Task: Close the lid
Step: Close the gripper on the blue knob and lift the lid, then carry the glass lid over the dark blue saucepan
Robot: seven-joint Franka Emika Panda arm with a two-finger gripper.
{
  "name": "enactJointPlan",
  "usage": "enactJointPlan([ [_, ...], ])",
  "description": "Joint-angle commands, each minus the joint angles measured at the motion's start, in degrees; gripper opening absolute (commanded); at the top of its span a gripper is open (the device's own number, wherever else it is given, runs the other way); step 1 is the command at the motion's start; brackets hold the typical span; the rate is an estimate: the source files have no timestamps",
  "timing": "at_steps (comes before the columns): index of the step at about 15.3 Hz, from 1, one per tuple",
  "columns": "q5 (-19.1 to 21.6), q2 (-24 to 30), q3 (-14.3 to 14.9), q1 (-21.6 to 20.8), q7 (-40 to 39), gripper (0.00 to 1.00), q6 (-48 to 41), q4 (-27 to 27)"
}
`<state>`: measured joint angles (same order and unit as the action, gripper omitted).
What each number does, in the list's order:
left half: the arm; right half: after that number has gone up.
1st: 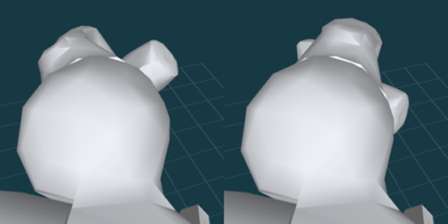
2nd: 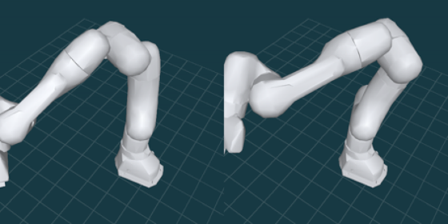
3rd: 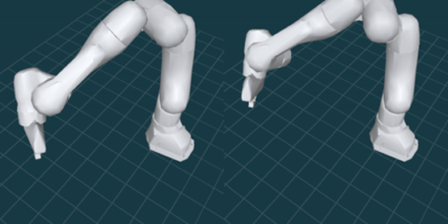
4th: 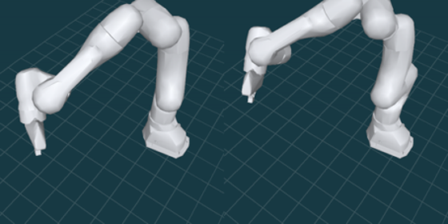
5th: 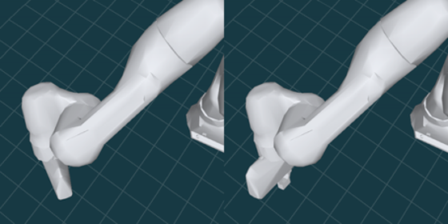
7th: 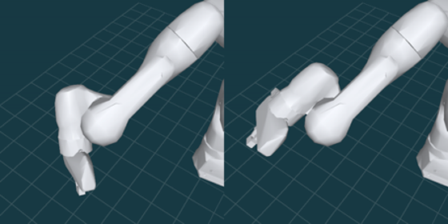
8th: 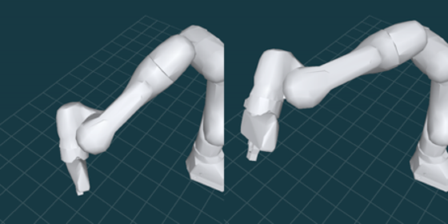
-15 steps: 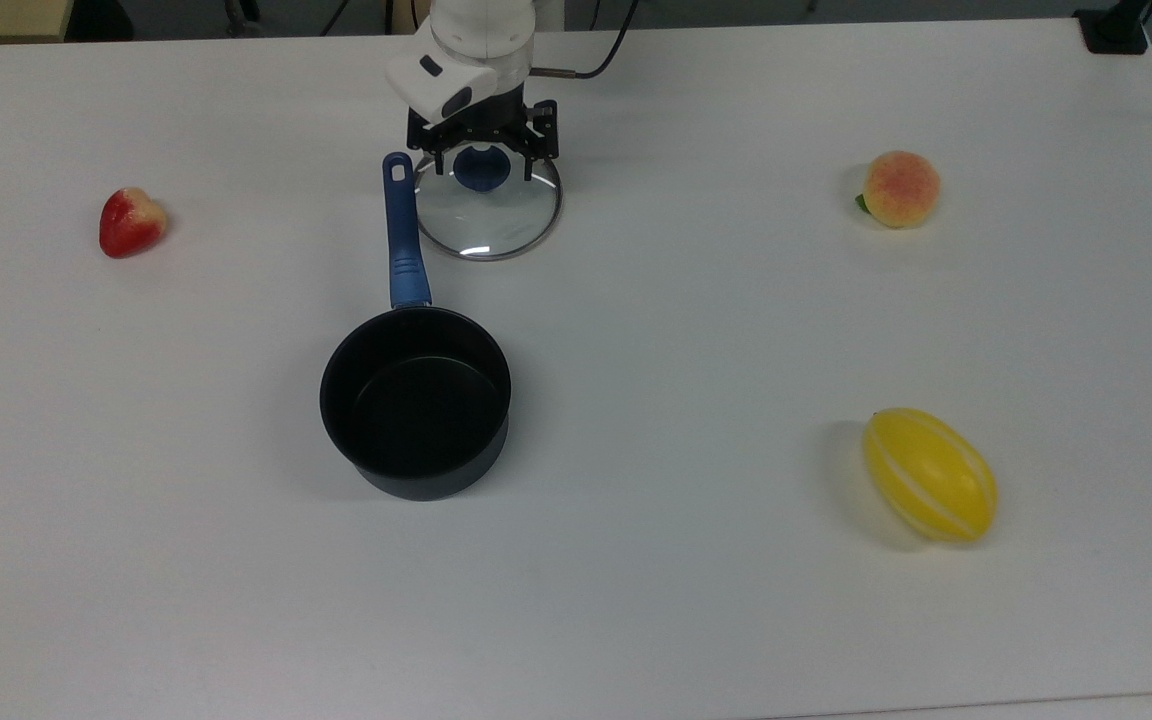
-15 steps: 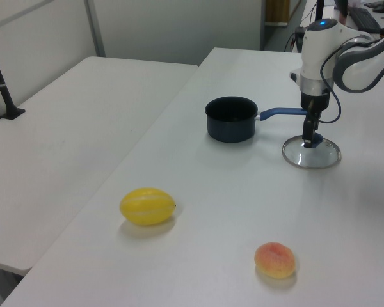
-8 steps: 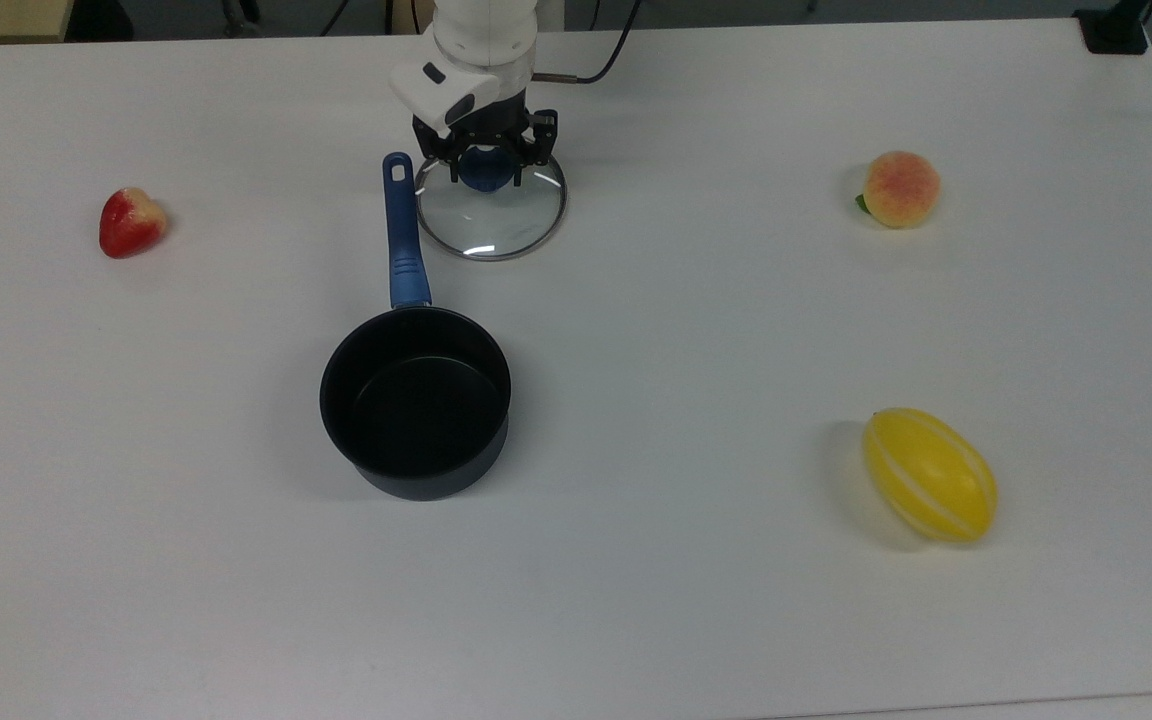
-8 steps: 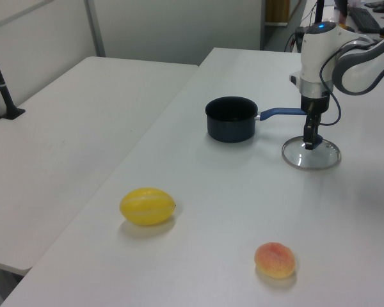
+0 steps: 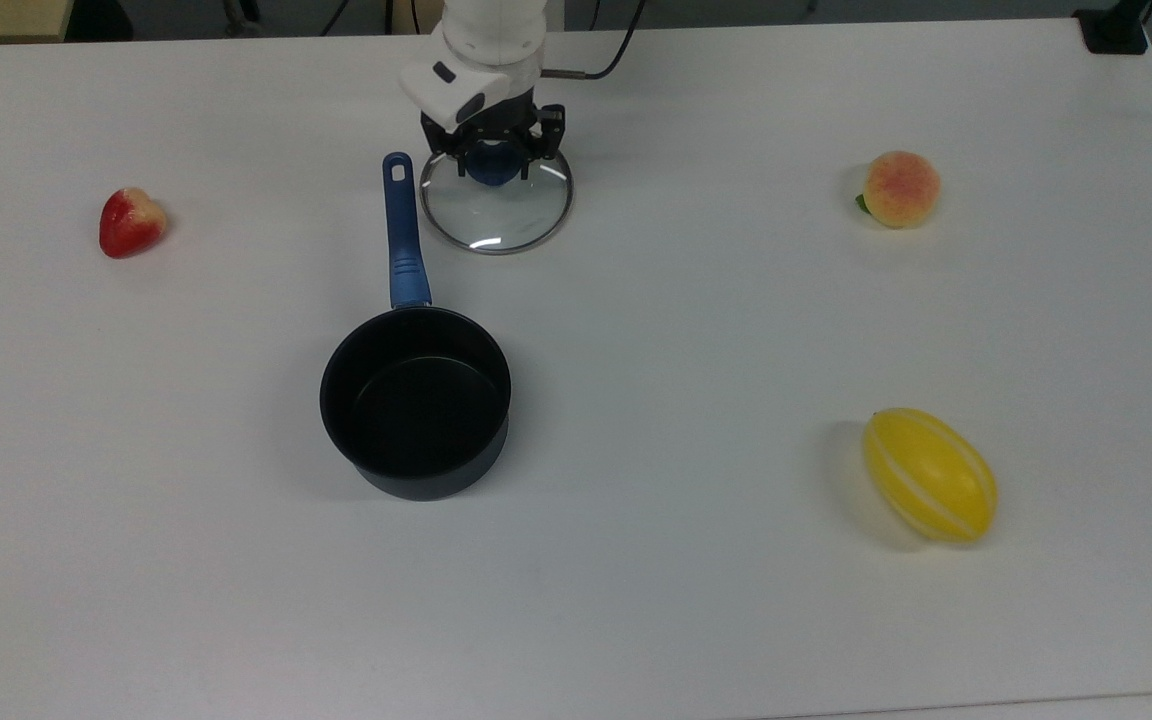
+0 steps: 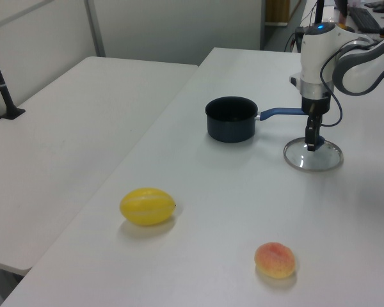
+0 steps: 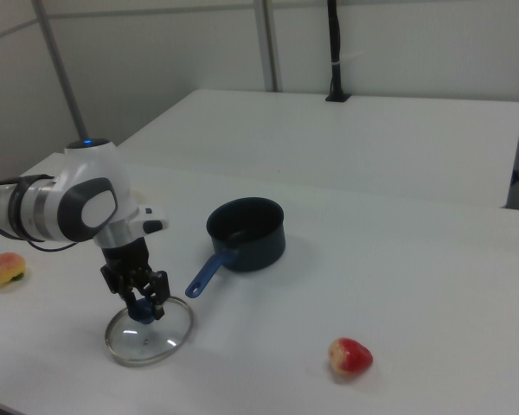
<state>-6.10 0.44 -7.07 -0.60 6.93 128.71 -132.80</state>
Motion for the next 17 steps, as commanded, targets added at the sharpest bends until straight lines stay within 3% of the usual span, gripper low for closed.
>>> enactJointPlan([
  [1,0.8,3.4,-2.5,-0.9,-1.5,0.11,-7.3,1.6],
  [6,1.4,3.4,-3.8,-0.9,-1.4,0.11,-16.0,8.9],
  [9,4.2,3.2,-3.7,-0.9,-1.5,0.11,-20.9,15.9],
  [13,6.9,2.5,-3.6,-0.7,-1.4,0.11,-23.4,22.4],
  [17,7.0,-1.1,-2.9,0.0,-0.8,0.11,-25.8,30.9],
])
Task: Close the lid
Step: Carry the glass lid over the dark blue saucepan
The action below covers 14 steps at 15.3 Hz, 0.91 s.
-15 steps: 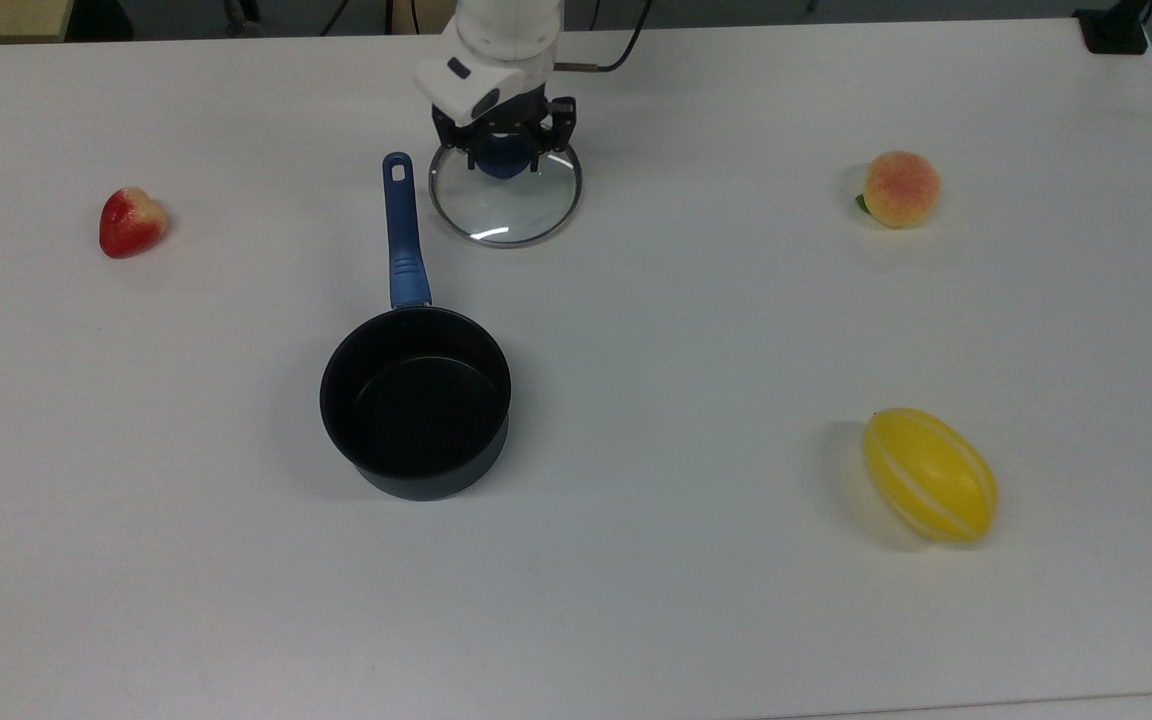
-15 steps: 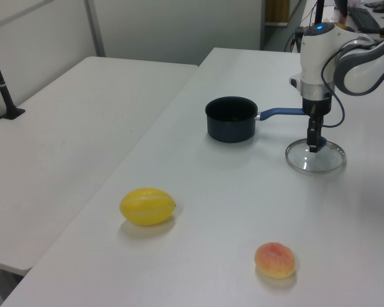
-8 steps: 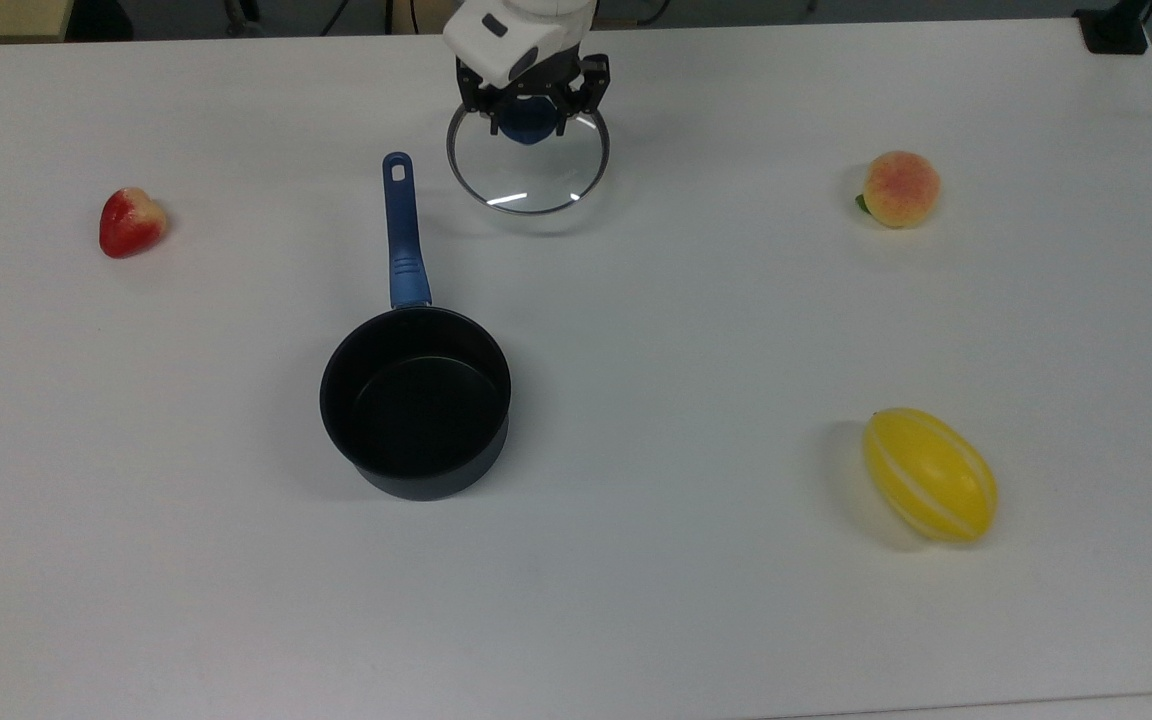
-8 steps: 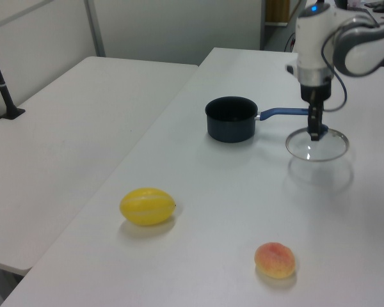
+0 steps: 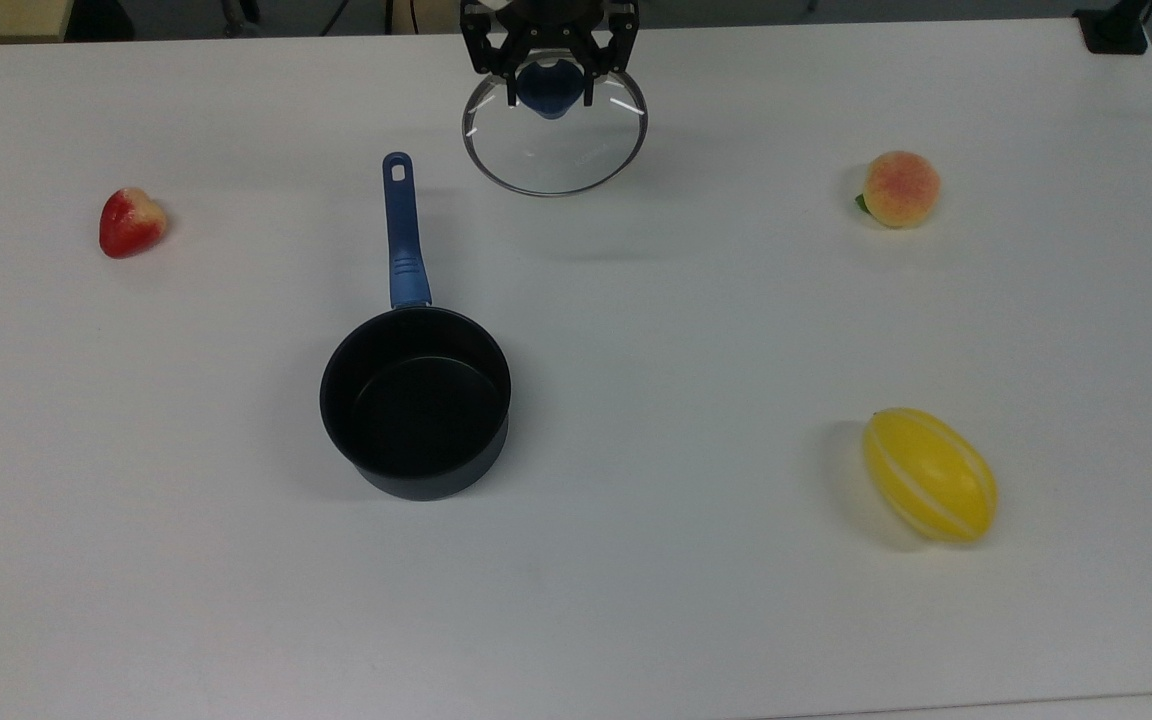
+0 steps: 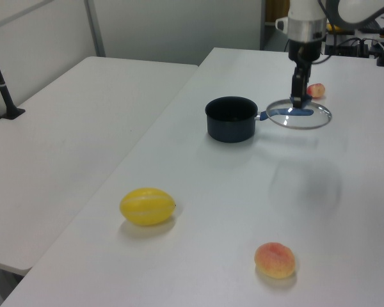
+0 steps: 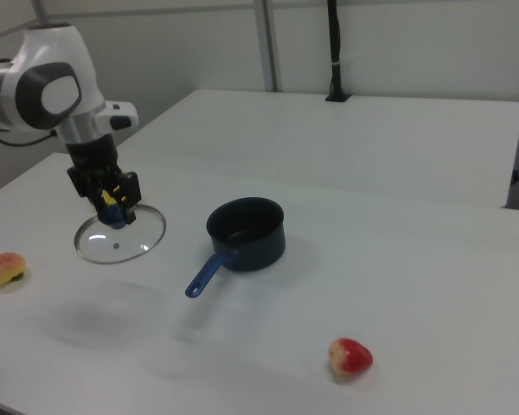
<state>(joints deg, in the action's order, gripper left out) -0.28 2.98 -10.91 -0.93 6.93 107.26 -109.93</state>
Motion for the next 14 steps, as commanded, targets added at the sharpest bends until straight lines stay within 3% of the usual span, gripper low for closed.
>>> enactJointPlan([
  [1,1.2,-5.5,1.6,0.3,-0.8,0.11,-6.1,11.5],
  [5,0.9,-13.9,4.3,0.3,-0.7,0.11,-12.1,23.8],
  [14,0.7,-27.1,11.1,0.1,-0.5,0.11,-11.2,39.7],
])
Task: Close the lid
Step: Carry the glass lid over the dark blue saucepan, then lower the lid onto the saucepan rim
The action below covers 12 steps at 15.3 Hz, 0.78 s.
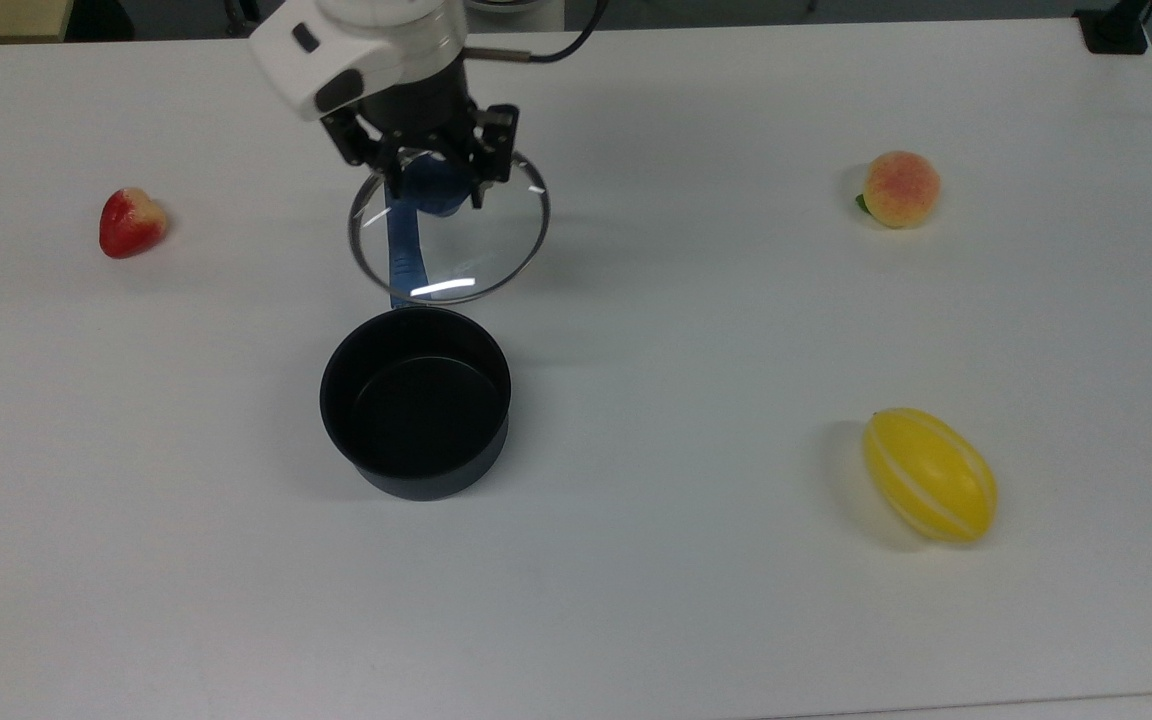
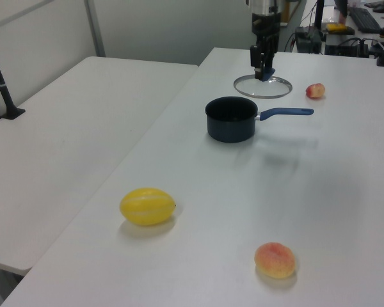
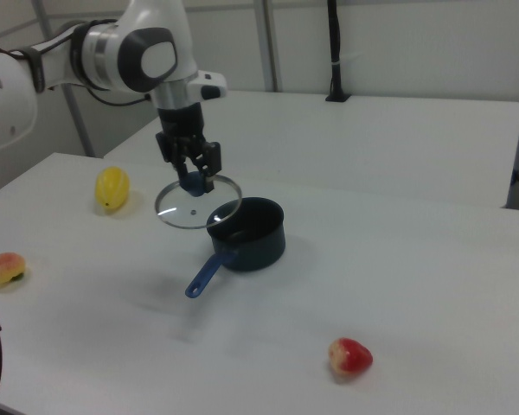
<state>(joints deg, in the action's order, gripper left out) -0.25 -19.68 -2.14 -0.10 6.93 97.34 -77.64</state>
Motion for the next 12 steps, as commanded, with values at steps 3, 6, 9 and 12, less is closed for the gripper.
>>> enactJointPlan([
  [3,0.2,-8.0,2.9,-0.8,-0.4,0.1,-0.4,9.6],
  [6,0.1,-9.7,2.9,-0.8,-0.3,0.1,2.1,9.8],
  [9,0.1,-11.3,3.5,-0.9,-0.3,0.1,3.7,10.1],
  [12,0.0,-13.5,3.6,-1.0,-0.3,0.09,4.3,12.2],
])
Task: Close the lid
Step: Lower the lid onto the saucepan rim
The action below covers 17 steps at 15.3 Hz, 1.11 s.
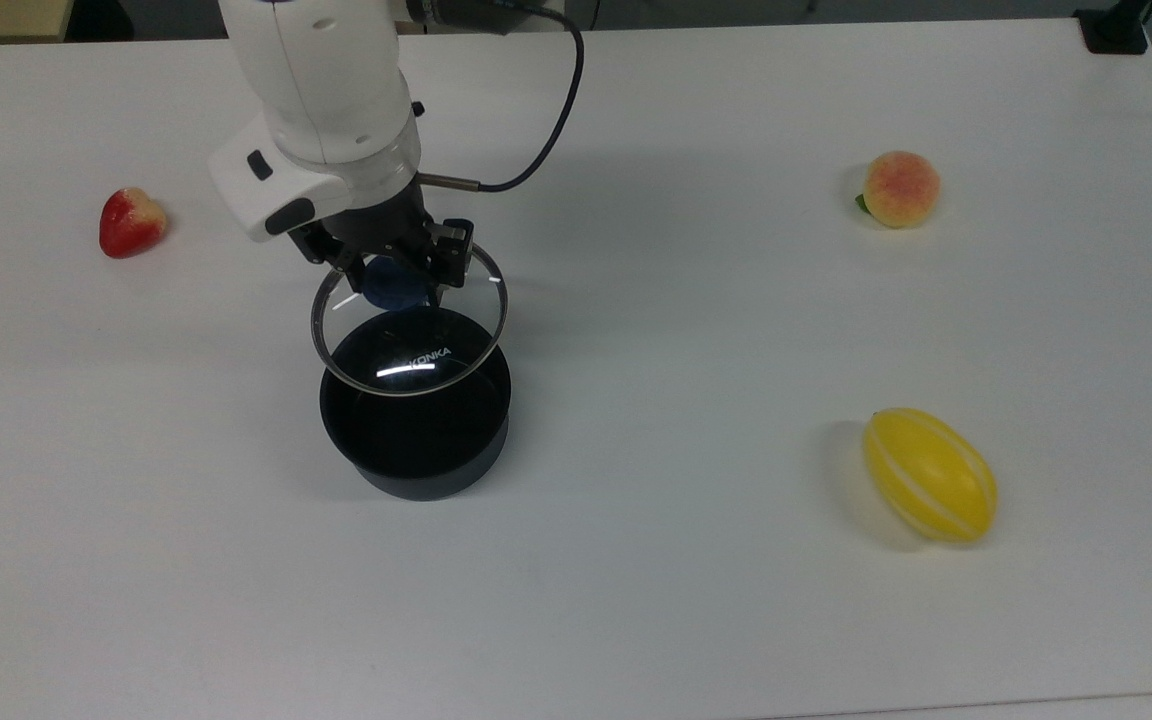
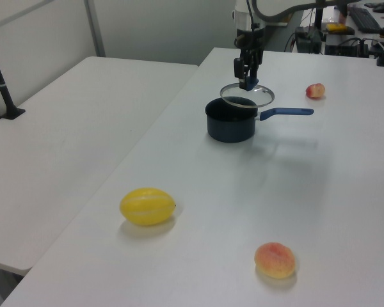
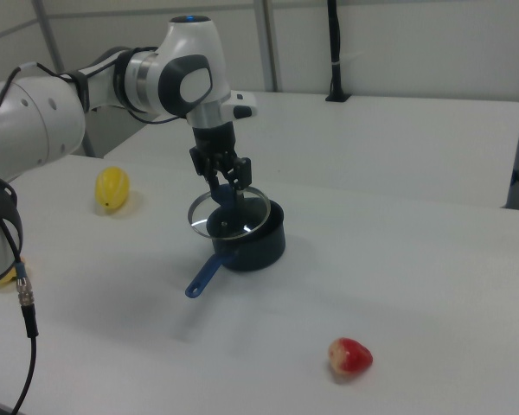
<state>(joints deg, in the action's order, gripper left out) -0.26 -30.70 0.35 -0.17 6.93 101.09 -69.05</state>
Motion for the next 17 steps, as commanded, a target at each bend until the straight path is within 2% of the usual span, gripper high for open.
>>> enactJointPlan([
  [1,0.0,-2.8,1.1,-0.9,-0.3,0.09,1.1,3.7],
  [7,-1.0,-4.5,1.7,-2.1,1.9,0.08,6.0,3.7],
  [17,-1.3,-5.5,1.8,-2.6,2.4,0.08,7.8,3.2],
])
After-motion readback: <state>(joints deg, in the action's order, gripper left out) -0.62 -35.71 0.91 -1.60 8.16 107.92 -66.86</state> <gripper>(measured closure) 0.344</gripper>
